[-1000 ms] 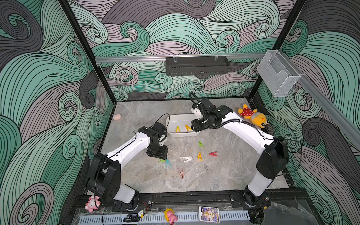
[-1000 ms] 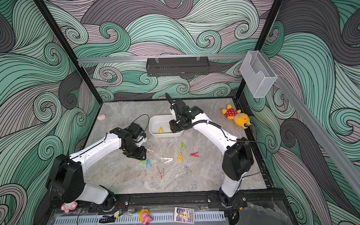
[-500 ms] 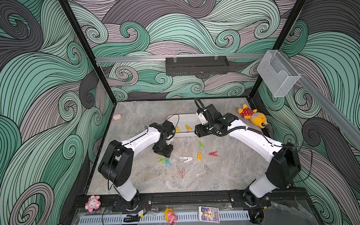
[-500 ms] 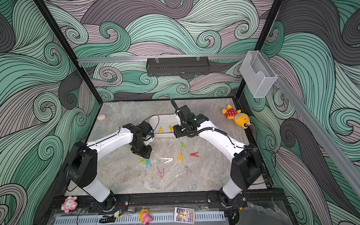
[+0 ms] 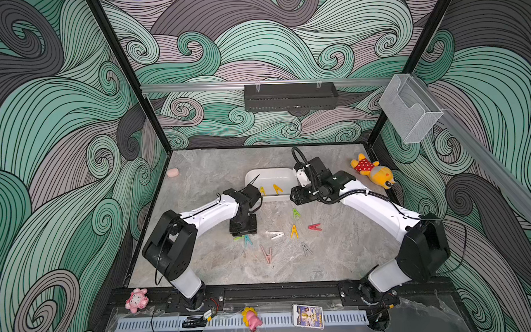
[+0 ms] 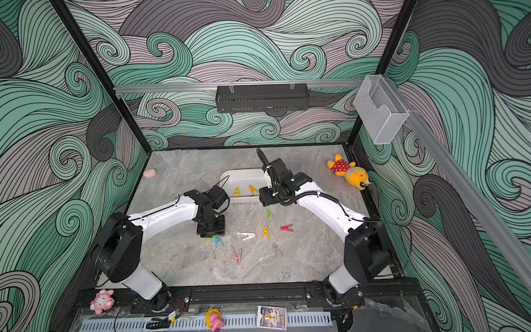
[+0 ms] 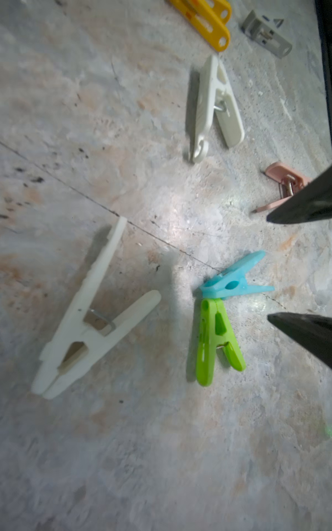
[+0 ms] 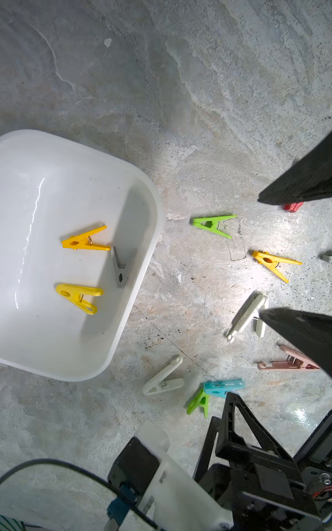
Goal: Put the clothespins into the storage box
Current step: Pick up the clothespin from the center of the board.
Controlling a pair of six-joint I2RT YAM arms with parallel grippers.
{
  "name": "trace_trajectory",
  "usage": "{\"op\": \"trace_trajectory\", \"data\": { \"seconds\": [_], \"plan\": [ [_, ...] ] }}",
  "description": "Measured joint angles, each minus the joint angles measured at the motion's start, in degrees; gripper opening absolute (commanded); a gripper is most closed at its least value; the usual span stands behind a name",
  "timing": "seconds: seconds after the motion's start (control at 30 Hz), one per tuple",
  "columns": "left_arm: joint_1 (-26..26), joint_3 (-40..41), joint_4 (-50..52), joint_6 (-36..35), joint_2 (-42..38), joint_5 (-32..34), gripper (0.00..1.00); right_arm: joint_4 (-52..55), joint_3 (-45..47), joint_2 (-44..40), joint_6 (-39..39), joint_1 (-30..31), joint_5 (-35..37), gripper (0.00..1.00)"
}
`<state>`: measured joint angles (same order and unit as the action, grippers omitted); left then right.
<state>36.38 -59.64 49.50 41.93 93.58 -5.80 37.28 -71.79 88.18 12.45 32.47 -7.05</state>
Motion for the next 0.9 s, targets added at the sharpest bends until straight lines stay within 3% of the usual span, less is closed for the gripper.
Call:
{"op": "trace_trajectory", "data": {
  "seconds": [0.3, 0.9],
  "plan": [
    [1.33, 4.17, -3.15, 9.05, -0.07, 0.52, 0.49, -1.99, 0.94, -0.22, -0.48, -1.29, -3.04, 0.59],
    [1.33, 4.24, -7.13, 15.28, 3.48, 3.65, 0.5, -4.55, 4.81, -0.76, -0.2, -1.6, -5.42, 0.59]
  ]
}}
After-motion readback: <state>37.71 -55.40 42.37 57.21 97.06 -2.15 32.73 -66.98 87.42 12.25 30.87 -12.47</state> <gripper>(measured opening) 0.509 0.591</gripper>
